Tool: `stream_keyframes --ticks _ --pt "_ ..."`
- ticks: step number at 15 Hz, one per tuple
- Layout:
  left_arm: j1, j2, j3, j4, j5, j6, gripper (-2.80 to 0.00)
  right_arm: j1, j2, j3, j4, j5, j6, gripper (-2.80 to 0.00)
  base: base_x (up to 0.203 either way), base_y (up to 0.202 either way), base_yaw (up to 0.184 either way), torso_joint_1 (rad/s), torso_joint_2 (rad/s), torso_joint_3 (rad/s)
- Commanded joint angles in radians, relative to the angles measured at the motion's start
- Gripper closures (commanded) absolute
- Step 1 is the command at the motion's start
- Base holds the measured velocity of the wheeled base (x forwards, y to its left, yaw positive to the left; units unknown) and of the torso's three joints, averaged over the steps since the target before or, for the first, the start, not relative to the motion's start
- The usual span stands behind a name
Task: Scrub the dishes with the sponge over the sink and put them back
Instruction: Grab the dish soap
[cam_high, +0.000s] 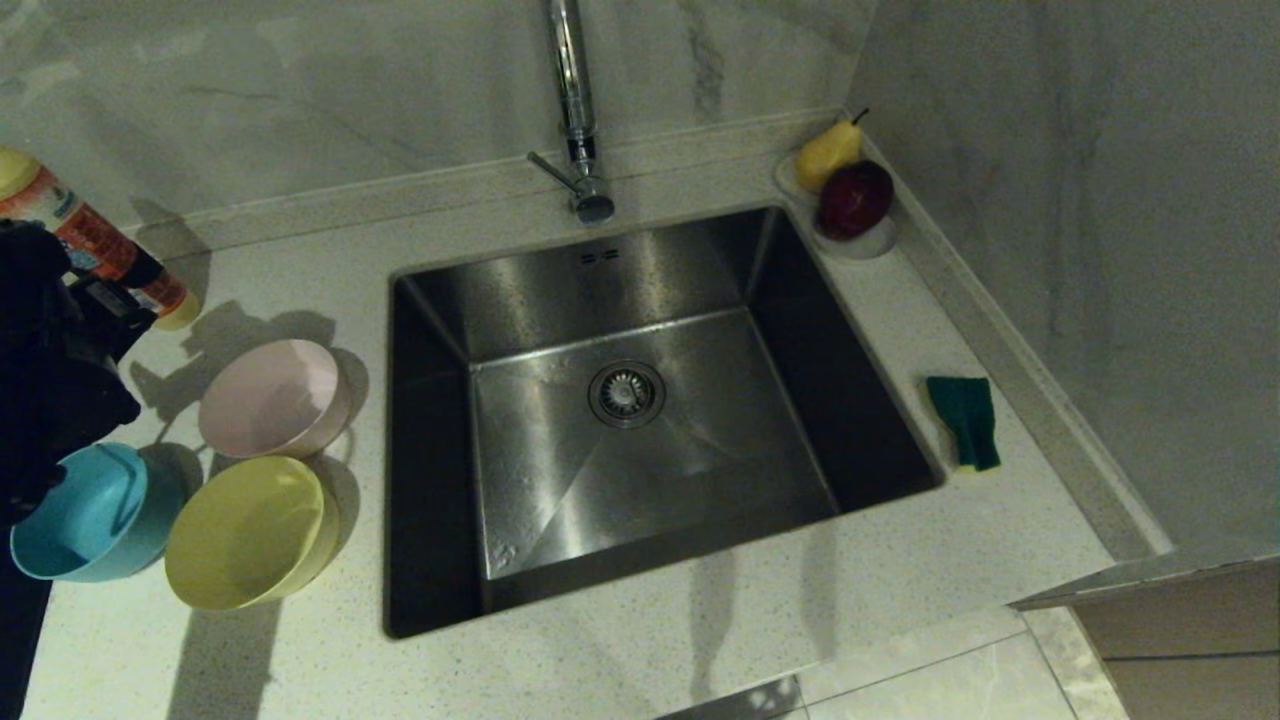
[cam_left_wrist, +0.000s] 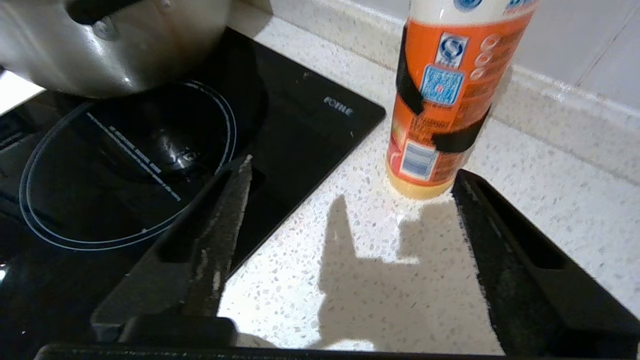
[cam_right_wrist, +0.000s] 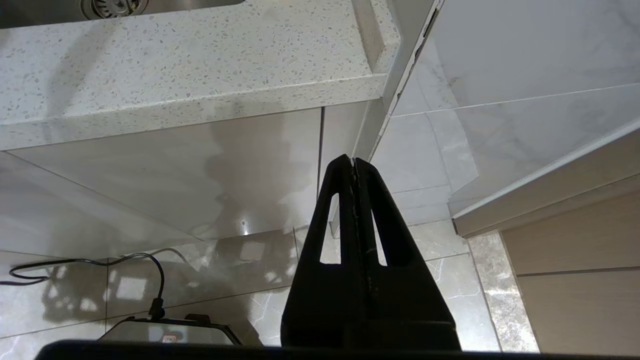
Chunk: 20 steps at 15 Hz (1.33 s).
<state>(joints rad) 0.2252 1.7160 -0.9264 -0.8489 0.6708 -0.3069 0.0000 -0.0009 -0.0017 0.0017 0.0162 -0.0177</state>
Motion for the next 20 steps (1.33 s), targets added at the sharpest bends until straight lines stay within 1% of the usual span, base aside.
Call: stream_keyframes --ticks 1,3,5,7,10,11,12,13,16,18,20 --pt "0.014 0.023 -0.013 -0.005 -0.03 -0.01 -2.8 0.0 0.001 0.0 0.0 0.001 -0.001 0.0 0.0 0.0 0.0 0.0 0.0 0.0" --pt "0.017 0.071 -0.044 -0.008 -0.039 -0.019 -2.8 0.0 0.001 0.0 0.001 0.001 -0.001 0.0 0.0 0.0 0.0 0.0 0.0 0.0" --pt "0.028 0.124 -0.085 -0.04 -0.052 -0.022 -2.8 0.0 0.001 0.0 0.0 0.001 -0.001 0.0 0.0 0.0 0.0 0.0 0.0 0.0" --pt "0.052 0.164 -0.115 -0.078 -0.097 -0.017 -2.8 0.0 0.001 0.0 0.0 0.001 -0.001 0.0 0.0 0.0 0.0 0.0 0.0 0.0" --pt "0.068 0.208 -0.175 -0.079 -0.122 -0.014 -2.8 0.0 0.001 0.0 0.0 0.001 -0.001 0.0 0.0 0.0 0.0 0.0 0.0 0.0" --pt "0.073 0.219 -0.201 -0.077 -0.148 -0.012 -2.8 0.0 0.001 0.0 0.0 0.001 -0.001 0.0 0.0 0.0 0.0 0.0 0.0 0.0" --pt "0.08 0.228 -0.223 -0.076 -0.187 -0.008 -2.8 0.0 0.001 0.0 0.001 0.001 -0.001 0.0 0.0 0.0 0.0 0.0 0.0 0.0" --pt "0.084 0.236 -0.245 -0.074 -0.206 -0.003 -2.8 0.0 0.001 0.0 0.0 0.001 -0.001 0.0 0.0 0.0 0.0 0.0 0.0 0.0" --pt "0.085 0.284 -0.327 -0.067 -0.216 0.021 -2.8 0.0 0.0 0.0 0.001 0.001 -0.001 0.0 0.0 0.0 0.0 0.0 0.0 0.0" --pt "0.085 0.305 -0.359 -0.067 -0.218 0.036 -2.8 0.0 0.001 0.0 0.0 0.001 -0.001 0.0 0.0 0.0 0.0 0.0 0.0 0.0" --pt "0.085 0.329 -0.383 -0.071 -0.233 0.061 -2.8 0.0 0.001 0.0 0.0 0.001 -0.001 0.0 0.0 0.0 0.0 0.0 0.0 0.0"
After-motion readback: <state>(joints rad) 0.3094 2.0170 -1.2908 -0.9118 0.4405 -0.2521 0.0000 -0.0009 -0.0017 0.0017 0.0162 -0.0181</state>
